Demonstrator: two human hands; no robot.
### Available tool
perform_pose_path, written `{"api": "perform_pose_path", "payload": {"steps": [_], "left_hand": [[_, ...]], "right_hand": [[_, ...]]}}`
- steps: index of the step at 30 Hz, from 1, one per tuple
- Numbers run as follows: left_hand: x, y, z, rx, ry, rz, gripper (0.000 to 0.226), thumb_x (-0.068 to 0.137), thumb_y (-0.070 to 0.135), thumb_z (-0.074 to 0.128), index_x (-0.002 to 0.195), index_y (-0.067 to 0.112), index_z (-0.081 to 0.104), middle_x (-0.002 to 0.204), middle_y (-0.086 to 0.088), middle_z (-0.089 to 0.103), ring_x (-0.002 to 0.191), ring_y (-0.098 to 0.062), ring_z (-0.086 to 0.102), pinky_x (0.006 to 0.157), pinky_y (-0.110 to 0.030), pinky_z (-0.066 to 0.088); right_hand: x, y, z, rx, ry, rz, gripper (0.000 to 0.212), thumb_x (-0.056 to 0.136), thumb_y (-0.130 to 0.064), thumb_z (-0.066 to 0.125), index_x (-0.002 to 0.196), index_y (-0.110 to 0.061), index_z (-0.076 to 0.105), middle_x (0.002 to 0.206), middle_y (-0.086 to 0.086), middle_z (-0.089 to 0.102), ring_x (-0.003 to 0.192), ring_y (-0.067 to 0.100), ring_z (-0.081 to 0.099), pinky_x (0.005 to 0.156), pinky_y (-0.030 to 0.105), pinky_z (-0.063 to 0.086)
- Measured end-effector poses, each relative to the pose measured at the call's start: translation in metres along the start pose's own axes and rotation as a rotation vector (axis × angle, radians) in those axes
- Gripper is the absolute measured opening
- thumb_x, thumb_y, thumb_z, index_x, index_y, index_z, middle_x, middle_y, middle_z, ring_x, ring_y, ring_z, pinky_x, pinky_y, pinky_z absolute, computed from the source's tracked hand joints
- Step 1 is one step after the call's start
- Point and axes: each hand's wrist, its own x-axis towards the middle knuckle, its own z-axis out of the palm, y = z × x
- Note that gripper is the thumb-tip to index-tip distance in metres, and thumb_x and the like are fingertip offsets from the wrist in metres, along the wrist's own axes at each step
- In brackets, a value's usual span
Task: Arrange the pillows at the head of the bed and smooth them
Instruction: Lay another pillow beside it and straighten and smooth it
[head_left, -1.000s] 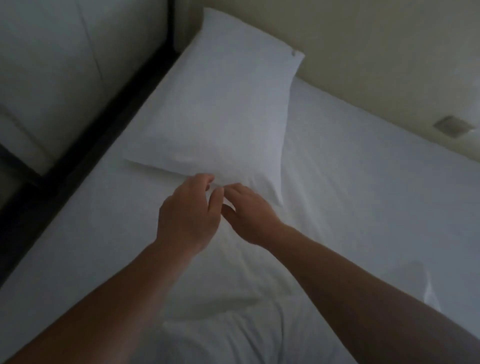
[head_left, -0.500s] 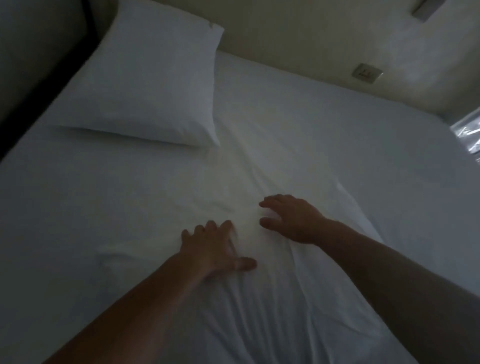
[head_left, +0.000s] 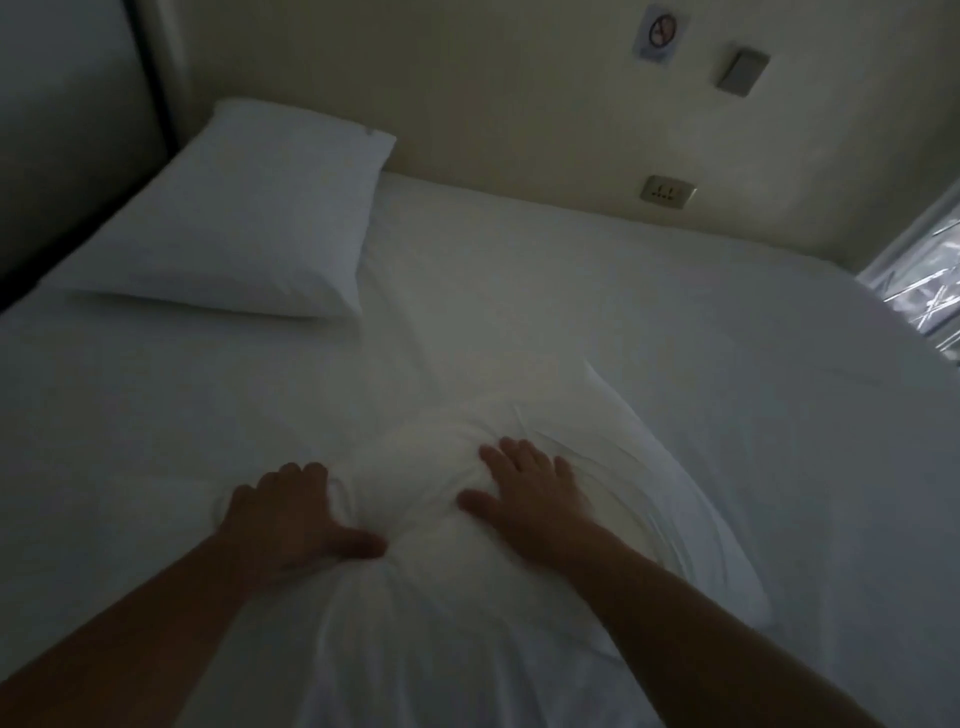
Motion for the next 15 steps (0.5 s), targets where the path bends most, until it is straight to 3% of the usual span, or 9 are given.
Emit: {"api": "perform_pose_path", "payload": {"steps": [3,7,8,10,13,15], "left_hand": [[-0.003,0.002,-0.024,-0.193,-0.042,0.016,0.104,0.024,0.085,0.061,0.105,0.020,0.057,0.113,-0.005,0.063,0.097,-0.023,0.060,0.080,-0.034,0.048],[-0.027,0.017,-0.035,-0.296,0.110,0.085,0.055,0.045,0.056,0.077,0.084,0.025,0.054,0.095,-0.002,0.063,0.090,-0.024,0.062,0.068,-0.031,0.045],[-0.032,0.023,-0.038,-0.316,0.167,0.117,0.047,0.048,0.051,0.077,0.080,0.026,0.052,0.091,-0.001,0.064,0.090,-0.025,0.063,0.067,-0.032,0.045],[-0.042,0.033,-0.050,-0.341,0.263,0.178,0.039,0.052,0.044,0.074,0.078,0.023,0.055,0.091,-0.004,0.067,0.091,-0.029,0.063,0.072,-0.036,0.048],[-0.059,0.046,-0.078,-0.315,0.444,0.219,0.032,0.063,0.043,0.070,0.080,0.020,0.055,0.092,-0.006,0.068,0.094,-0.031,0.062,0.074,-0.039,0.048],[-0.069,0.053,-0.103,-0.270,0.612,0.241,0.035,0.065,0.040,0.073,0.086,0.016,0.059,0.093,-0.009,0.070,0.092,-0.033,0.063,0.073,-0.041,0.049]], "right_hand": [[0.015,0.009,-0.032,-0.047,0.115,-0.060,0.063,0.087,-0.060,0.035,0.142,-0.033,0.025,0.153,-0.002,0.028,0.138,0.019,0.024,0.109,0.043,0.018],[0.031,0.009,-0.061,-0.207,-0.021,-0.281,0.096,0.077,-0.047,0.059,0.148,-0.027,-0.002,0.159,-0.001,0.006,0.144,0.016,0.005,0.114,0.045,0.005],[0.036,0.002,-0.066,-0.232,-0.075,-0.330,0.106,0.071,-0.042,0.066,0.147,-0.026,-0.006,0.159,0.001,0.006,0.144,0.016,0.004,0.115,0.047,0.003],[0.045,-0.012,-0.078,-0.269,-0.138,-0.362,0.111,0.063,-0.034,0.073,0.147,-0.025,0.000,0.153,0.005,0.025,0.140,0.020,0.020,0.114,0.048,0.008],[0.047,-0.025,-0.109,-0.320,0.001,-0.403,0.067,0.064,-0.025,0.069,0.125,-0.022,0.043,0.119,0.005,0.058,0.112,0.026,0.054,0.092,0.037,0.038],[0.044,-0.028,-0.137,-0.255,0.155,-0.405,0.041,0.065,-0.022,0.064,0.104,-0.021,0.053,0.104,0.005,0.064,0.100,0.029,0.060,0.077,0.036,0.044]]}}
